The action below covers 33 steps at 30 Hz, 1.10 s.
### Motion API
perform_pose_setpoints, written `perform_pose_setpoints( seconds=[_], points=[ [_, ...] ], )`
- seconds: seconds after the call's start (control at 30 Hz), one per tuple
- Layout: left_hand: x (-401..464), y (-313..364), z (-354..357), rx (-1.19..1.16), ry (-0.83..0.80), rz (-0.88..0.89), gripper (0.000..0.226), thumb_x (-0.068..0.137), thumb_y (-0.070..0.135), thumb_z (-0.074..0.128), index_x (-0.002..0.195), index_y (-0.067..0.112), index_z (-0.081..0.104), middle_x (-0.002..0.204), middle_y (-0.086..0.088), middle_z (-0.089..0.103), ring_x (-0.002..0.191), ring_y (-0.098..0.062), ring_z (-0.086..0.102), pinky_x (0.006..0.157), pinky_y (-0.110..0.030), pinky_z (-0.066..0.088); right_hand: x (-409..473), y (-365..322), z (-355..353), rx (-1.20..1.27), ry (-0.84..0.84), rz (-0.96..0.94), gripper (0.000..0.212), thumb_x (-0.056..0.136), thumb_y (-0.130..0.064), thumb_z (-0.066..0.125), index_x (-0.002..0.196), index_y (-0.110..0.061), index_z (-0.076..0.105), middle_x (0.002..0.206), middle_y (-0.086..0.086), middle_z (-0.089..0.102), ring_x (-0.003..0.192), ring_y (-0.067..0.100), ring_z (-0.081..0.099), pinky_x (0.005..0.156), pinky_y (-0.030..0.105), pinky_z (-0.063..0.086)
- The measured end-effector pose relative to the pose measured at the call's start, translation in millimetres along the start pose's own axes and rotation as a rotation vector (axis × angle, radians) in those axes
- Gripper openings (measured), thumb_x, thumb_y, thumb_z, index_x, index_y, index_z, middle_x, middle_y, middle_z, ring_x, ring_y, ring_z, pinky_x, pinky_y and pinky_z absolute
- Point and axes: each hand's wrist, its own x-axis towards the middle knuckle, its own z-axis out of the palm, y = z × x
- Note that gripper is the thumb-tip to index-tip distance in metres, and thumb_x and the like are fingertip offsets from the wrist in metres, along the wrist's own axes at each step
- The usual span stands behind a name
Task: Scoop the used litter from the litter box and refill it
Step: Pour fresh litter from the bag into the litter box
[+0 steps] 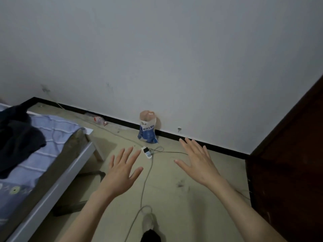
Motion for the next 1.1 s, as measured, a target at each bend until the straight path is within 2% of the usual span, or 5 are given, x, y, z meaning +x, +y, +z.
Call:
perform_pose_setpoints(
  seconds=[0.43, 0.6, 0.77, 0.87, 1.1],
  points=[
    [231.3, -109.7, -9.8, -0.018, -0.075, -0.09, 0.088, 0.068, 0.072, -0.005, 0.147, 0.035, 0.004, 0.157, 0.005, -0.004, 0.142, -0.016, -0.012, 0.114, -0.041, -0.007, 274.5, -14.5, 8.5, -0.01, -0.104, -0.023, 0.067, 0.094, -0.052, 0.037, 0.149, -0.032, 0.003, 0.158, -0.008, 0.001, 0.146, 0.01, -0.003, 0.119, 0.039, -0.002],
    [293.5, -137.6, 7.8, -0.034, -0.144, -0.11, 0.103, 0.057, 0.083, -0.023, 0.146, 0.039, 0.001, 0.157, 0.005, -0.004, 0.143, -0.017, -0.012, 0.111, -0.039, -0.009, 349.6, -1.4, 13.5, 0.006, -0.161, -0.026, 0.064, 0.096, -0.046, 0.037, 0.149, -0.03, 0.005, 0.158, -0.007, 0.004, 0.146, 0.011, 0.001, 0.118, 0.037, 0.001],
    [374.5, -157.7, 23.4, -0.072, -0.194, -0.155, 0.106, 0.056, 0.084, -0.024, 0.147, 0.037, 0.004, 0.157, 0.005, -0.002, 0.144, -0.019, -0.008, 0.114, -0.041, -0.004, 439.8, 20.5, 20.0, -0.01, -0.205, -0.03, 0.063, 0.097, -0.044, 0.036, 0.15, -0.026, 0.006, 0.158, -0.005, 0.005, 0.146, 0.015, 0.003, 0.118, 0.037, 0.003],
    [433.9, -167.0, 34.0, -0.091, -0.224, -0.211, 0.099, 0.063, 0.085, -0.012, 0.147, 0.036, 0.005, 0.157, 0.004, -0.002, 0.144, -0.019, -0.007, 0.114, -0.042, -0.003, 503.7, 36.9, 27.5, -0.01, -0.225, -0.06, 0.063, 0.097, -0.044, 0.036, 0.149, -0.024, 0.008, 0.158, -0.004, 0.009, 0.146, 0.016, 0.006, 0.118, 0.037, 0.006],
    [555.8, -175.8, 80.6, -0.453, -0.378, -0.45, 0.058, 0.096, 0.046, 0.032, 0.148, 0.029, 0.011, 0.157, 0.0, 0.009, 0.144, -0.018, 0.007, 0.116, -0.036, 0.008, 638.9, 89.0, 51.7, -0.105, -0.435, -0.148, 0.064, 0.094, -0.05, 0.026, 0.149, -0.021, 0.012, 0.155, -0.004, 0.017, 0.143, 0.016, 0.016, 0.114, 0.031, 0.014]
  ],
)
